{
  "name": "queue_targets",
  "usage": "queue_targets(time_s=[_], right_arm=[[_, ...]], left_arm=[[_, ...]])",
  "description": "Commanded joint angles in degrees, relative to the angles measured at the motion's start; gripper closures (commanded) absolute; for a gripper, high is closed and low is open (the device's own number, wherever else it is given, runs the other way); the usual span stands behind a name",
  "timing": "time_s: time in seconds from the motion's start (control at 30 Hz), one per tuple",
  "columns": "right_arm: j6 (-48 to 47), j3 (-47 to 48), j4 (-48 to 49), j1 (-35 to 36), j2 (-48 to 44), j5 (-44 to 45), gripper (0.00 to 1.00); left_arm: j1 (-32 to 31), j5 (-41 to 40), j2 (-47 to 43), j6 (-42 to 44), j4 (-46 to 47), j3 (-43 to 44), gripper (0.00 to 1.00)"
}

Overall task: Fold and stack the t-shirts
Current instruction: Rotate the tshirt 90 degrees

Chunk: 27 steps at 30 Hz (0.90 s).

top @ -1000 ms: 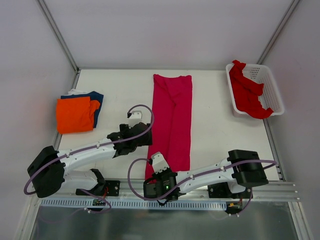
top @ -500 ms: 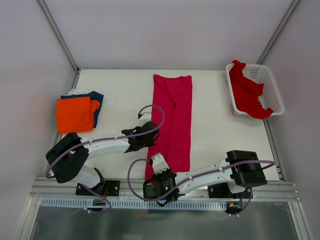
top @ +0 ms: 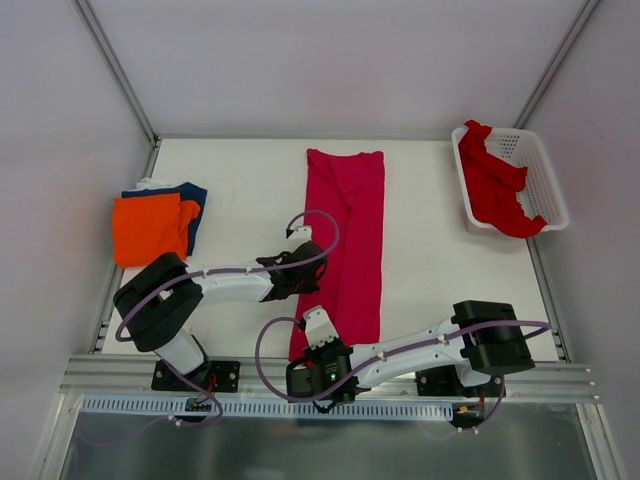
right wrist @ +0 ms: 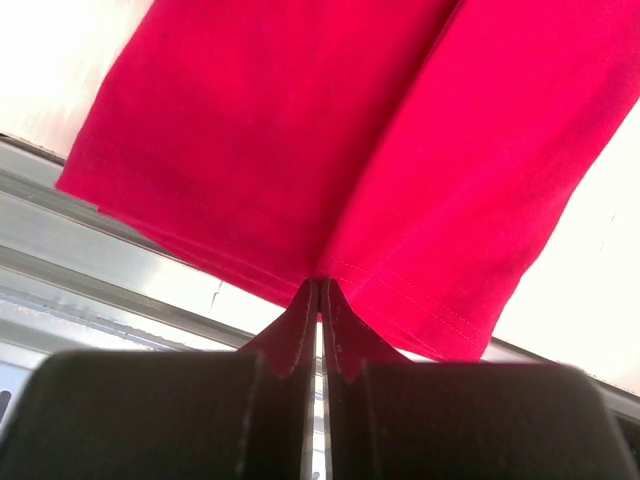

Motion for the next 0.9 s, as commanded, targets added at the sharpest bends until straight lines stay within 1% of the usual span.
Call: queue_targets(time_s=[0.0, 0.23, 0.43, 0.8, 0.83, 0.87], right_arm=[[1.69, -0.1, -0.12, 0.56, 0.17, -0.74, 1.0], [1.25, 2.8, -1.7, 1.88, 1.14, -0.74, 1.0], [1.78, 4.73, -2.93, 3.19, 2.9, -1.53, 1.0], [1.25, 5.0, -2.94, 2.76, 5.18, -1.53, 1.0], [1.16, 5.09, -2.85, 2.76, 5.18, -1.44, 0.99], [1.07, 4.83, -2.41, 2.76, 5.18, -1.27, 0.96]], left_arm=[[0.11, 1.1, 3.19, -2.01, 0.11, 0.59, 1.0], [0.11, 1.27, 4.86, -2.54, 0.02, 0.86, 1.0], [0.11, 1.01, 4.25, -2.27, -0.42, 0.77, 1.0], [0.11, 1.36, 4.16, -2.36, -1.21, 0.59, 1.0], [0.11, 1.45, 3.81, -2.36, -1.38, 0.42, 1.0], [0.11, 1.54, 3.63, -2.54, -1.56, 0.33, 1.0]])
